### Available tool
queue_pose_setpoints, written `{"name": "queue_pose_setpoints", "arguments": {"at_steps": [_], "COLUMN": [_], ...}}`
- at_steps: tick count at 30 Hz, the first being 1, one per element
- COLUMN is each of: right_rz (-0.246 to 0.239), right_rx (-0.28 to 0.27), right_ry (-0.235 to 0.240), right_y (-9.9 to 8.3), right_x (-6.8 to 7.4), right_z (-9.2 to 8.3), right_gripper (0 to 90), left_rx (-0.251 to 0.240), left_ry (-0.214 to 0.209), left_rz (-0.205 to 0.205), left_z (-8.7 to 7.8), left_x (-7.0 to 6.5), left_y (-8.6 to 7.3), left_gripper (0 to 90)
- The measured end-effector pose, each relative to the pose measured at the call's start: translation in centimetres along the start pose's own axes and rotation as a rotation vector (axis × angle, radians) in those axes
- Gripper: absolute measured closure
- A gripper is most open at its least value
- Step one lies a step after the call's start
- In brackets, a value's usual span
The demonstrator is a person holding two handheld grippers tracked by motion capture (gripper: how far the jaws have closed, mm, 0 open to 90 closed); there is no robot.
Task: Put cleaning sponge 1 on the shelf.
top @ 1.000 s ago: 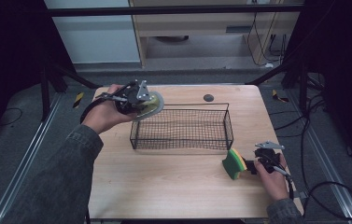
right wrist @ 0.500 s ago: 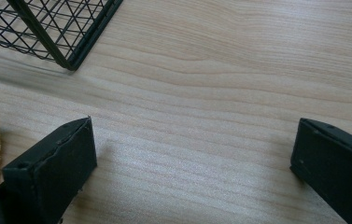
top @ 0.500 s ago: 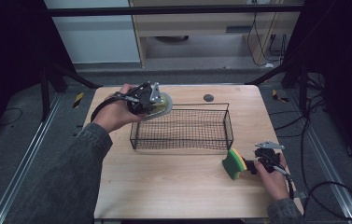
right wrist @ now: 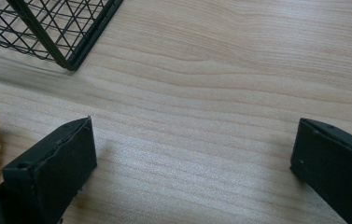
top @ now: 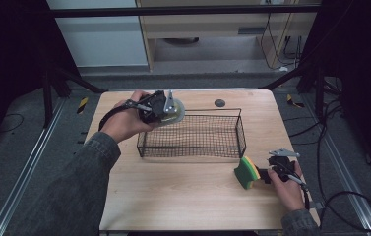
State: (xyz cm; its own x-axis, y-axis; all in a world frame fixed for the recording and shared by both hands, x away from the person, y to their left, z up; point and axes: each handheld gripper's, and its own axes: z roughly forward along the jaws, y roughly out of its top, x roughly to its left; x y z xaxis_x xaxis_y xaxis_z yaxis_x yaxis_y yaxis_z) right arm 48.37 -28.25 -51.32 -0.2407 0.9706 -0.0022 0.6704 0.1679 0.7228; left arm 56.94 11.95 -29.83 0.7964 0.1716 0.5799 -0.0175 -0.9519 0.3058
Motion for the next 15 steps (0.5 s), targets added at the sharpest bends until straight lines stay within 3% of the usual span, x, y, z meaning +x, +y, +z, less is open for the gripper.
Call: {"name": "queue_pose_setpoints", "arguments": {"at_steps": [4, 15], "right_rz": [0.000, 0.000], "right_rx": [0.000, 0.000], "right_ry": [0.000, 0.000], "right_y": [0.0, 0.0], "right_x": [0.0, 0.0], "right_z": [0.0, 0.0], "right_gripper": [0.4, 0.4], "left_rx": [0.008, 0.027], "left_ry": [-0.008, -0.039], "left_rz": [-0.009, 0.012], "left_z": [0.7, 2.7], "left_x": [0.0, -0.8], "left_y": [-0.6, -1.4], "left_gripper": [70.4, 70.4]}}
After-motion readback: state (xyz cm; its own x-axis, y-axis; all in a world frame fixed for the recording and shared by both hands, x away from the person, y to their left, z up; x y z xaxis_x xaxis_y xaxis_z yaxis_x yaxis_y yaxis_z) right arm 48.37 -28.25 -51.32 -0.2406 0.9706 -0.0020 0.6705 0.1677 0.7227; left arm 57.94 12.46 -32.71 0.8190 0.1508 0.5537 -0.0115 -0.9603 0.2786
